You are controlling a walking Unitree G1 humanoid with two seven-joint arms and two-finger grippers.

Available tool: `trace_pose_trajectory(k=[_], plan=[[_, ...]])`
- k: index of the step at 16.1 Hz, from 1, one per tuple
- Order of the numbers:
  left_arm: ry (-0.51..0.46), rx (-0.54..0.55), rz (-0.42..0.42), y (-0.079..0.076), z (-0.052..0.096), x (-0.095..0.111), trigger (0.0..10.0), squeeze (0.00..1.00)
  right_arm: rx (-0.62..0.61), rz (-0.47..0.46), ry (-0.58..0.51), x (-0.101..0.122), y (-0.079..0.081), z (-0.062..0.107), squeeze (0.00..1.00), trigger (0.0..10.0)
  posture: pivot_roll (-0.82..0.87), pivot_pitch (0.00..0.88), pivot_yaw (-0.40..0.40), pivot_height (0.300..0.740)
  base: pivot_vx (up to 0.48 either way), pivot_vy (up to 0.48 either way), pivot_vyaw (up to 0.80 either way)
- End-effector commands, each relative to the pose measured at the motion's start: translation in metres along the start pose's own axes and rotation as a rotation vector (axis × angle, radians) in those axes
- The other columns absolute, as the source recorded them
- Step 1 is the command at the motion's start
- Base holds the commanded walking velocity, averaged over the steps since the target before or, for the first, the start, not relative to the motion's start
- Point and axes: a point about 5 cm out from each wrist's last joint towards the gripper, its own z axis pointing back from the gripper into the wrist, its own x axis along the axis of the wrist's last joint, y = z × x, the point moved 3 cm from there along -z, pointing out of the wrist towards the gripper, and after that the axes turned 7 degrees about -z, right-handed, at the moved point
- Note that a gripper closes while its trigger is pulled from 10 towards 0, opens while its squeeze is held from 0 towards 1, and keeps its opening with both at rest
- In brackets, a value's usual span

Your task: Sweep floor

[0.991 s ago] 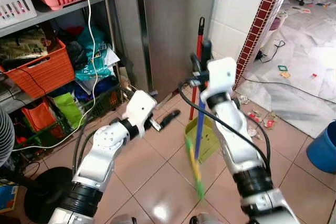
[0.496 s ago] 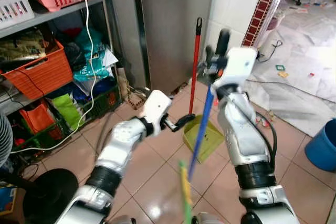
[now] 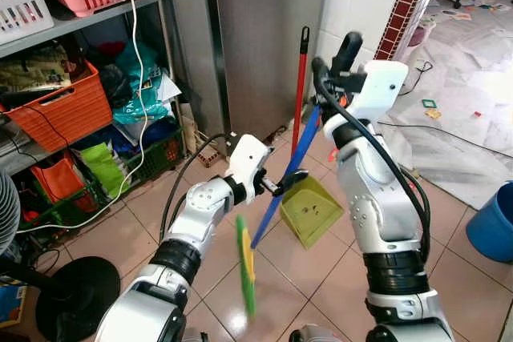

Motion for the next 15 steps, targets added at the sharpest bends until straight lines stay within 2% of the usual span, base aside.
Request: trace_pose_trajectory(k=[1,2,3,6,10,15], plan=[[-0.004,-0.009,-0.005,0.003,-0.001,0.002,2.5,0.00,0.047,-0.053,-0.037,0.011,0.008,0.001,0.00,0.0,-0.18,0.000,0.014,0.740,0.000,0.000,0.00],[-0.004,-0.012,-0.007,0.003,-0.001,0.002,2.5,0.00,0.056,-0.060,-0.033,0.011,0.009,0.001,0.00,0.0,-0.18,0.000,0.014,0.740,0.000,0.000,0.00],[-0.001,-0.039,0.002,0.002,-0.001,0.000,0.0,0.00,0.095,-0.076,-0.018,0.009,0.014,0.003,0.00,0.0,-0.18,0.000,0.017,0.740,0.000,0.000,0.00],[0.003,-0.106,0.024,-0.006,-0.003,-0.002,0.0,0.00,0.168,-0.093,0.001,0.007,0.023,0.005,0.00,0.0,-0.18,0.000,0.016,0.740,0.000,0.000,0.00],[0.011,-0.139,0.045,-0.011,-0.004,-0.007,0.0,0.00,0.199,-0.102,0.010,0.007,0.026,0.006,0.00,0.0,-0.18,0.000,0.019,0.740,0.000,0.000,0.00],[0.012,-0.123,0.012,-0.004,-0.003,-0.004,0.0,0.00,0.221,-0.096,0.029,0.004,0.025,0.010,0.00,0.0,-0.18,0.000,0.020,0.740,0.000,0.000,0.00]])
